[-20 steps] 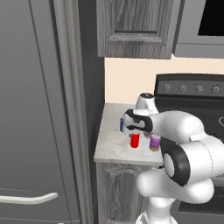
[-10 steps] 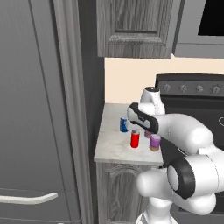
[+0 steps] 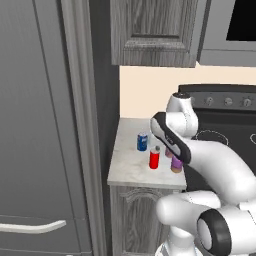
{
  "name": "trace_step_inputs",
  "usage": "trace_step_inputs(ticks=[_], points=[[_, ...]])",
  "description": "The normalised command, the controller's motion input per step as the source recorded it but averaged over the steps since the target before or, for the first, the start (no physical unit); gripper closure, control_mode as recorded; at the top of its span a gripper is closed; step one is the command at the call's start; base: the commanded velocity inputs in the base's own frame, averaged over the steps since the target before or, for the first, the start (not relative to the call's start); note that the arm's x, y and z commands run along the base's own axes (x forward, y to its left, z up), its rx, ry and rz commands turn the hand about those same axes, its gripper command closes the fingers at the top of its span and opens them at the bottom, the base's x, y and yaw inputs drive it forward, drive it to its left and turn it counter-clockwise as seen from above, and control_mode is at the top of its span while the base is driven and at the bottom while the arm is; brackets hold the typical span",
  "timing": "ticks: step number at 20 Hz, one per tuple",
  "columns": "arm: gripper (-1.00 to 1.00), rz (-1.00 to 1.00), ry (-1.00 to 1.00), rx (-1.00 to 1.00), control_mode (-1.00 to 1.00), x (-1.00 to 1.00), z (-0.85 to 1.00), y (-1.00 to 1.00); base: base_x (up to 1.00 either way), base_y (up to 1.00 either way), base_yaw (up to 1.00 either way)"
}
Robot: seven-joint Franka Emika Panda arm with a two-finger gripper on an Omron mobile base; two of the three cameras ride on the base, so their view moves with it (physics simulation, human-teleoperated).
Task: Four empty soda cans are scattered around the kitchen. Gather all the cans and cluster them next to the stove for recycling.
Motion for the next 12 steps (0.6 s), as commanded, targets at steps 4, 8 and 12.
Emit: trace_step_inputs(ticks=[4,8,12], points=[[-1.00,0.00,-0.11,0.00,-1.00,-0.58,0.40,0.00,0.00,0.00,0.00],[-1.00,0.00,-0.15,0.00,-1.00,-0.57,0.48,0.00,0.00,0.00,0.00],[-1.00,-0.01,-0.14,0.00,-1.00,-0.51,0.54,-0.01,0.00,0.00,0.00]])
